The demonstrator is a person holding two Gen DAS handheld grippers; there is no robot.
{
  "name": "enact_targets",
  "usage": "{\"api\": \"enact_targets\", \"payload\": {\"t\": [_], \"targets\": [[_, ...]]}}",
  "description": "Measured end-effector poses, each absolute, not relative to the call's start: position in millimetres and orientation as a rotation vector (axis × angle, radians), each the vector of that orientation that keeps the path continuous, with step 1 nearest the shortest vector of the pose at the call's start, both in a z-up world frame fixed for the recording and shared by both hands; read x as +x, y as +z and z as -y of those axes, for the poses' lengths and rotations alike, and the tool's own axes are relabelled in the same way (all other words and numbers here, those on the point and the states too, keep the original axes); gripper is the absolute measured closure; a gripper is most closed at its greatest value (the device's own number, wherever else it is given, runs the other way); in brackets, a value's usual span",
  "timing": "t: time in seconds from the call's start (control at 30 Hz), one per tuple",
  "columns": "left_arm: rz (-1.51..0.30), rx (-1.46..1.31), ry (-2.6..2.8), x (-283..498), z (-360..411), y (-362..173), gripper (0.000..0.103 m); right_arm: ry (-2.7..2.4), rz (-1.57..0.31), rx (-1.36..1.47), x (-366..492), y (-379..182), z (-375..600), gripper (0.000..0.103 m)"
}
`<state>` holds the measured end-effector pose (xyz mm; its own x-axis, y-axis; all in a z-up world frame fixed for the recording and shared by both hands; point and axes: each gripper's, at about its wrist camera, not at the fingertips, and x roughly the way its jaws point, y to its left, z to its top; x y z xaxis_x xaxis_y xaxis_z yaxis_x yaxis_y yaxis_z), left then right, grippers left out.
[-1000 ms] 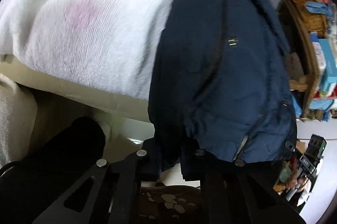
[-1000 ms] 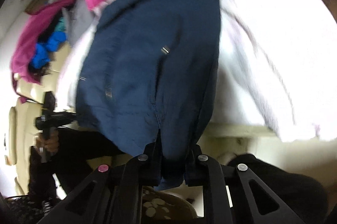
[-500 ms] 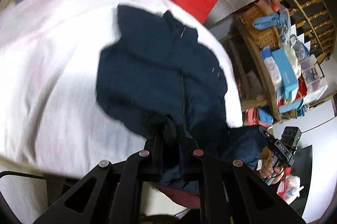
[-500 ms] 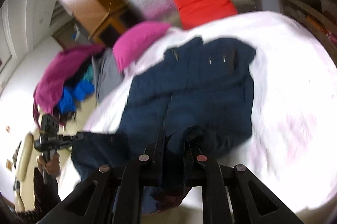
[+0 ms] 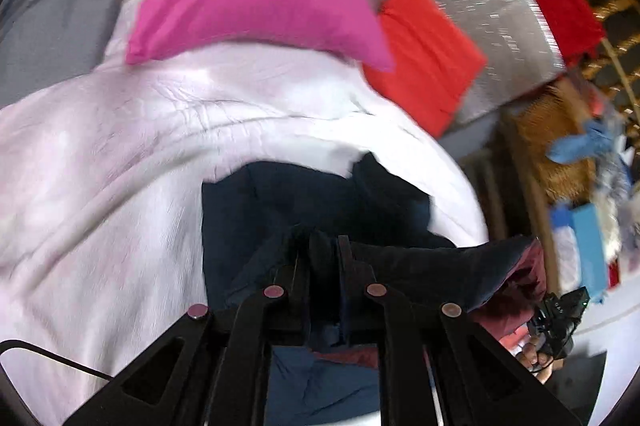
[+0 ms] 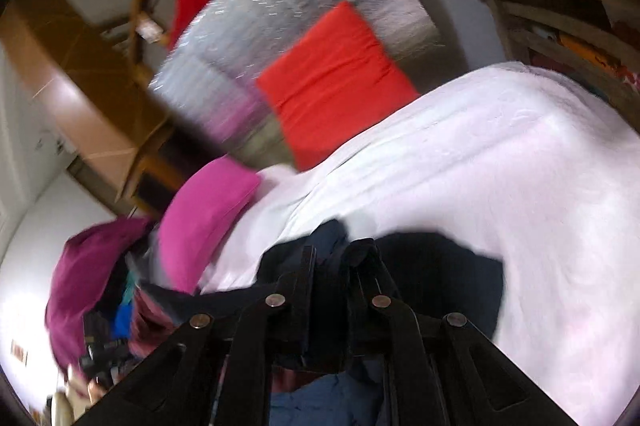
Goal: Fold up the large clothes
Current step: 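Swing the navy jacket onto the bed with both grippers, laying it down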
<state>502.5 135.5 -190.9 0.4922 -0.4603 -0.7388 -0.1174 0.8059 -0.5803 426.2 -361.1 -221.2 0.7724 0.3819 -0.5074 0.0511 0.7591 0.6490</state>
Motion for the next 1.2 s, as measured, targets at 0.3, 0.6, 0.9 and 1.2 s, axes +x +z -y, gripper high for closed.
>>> {"api": "enact_targets", "payload": {"t": [0.3, 0.6, 0.9, 1.2], "targets": [[-1.067, -0.617, -0.193, 591.3, -111.9, -262.6, 0.090, 0.056, -0.767, 0.828, 524.4, -326.9, 367.5, 0.090], [-0.989, -0.832, -0.312, 569.0, -140.4, -242.1, 0.069, 0.188, -0.625, 1.197, 490.3, -343.6, 422.4, 0.008], [-0.690, -0.894, -0.187, 446.0, -142.0, -180.1, 0.015, 0.223, -0.528, 1.071, 370.7, -287.4, 418.4, 0.006], [-0.778, -0.857, -0.118, 322.6, -87.0, -240.4, 0.015, 0.261, -0.616, 1.081, 280.0, -313.0, 359.8, 0.006]]}}
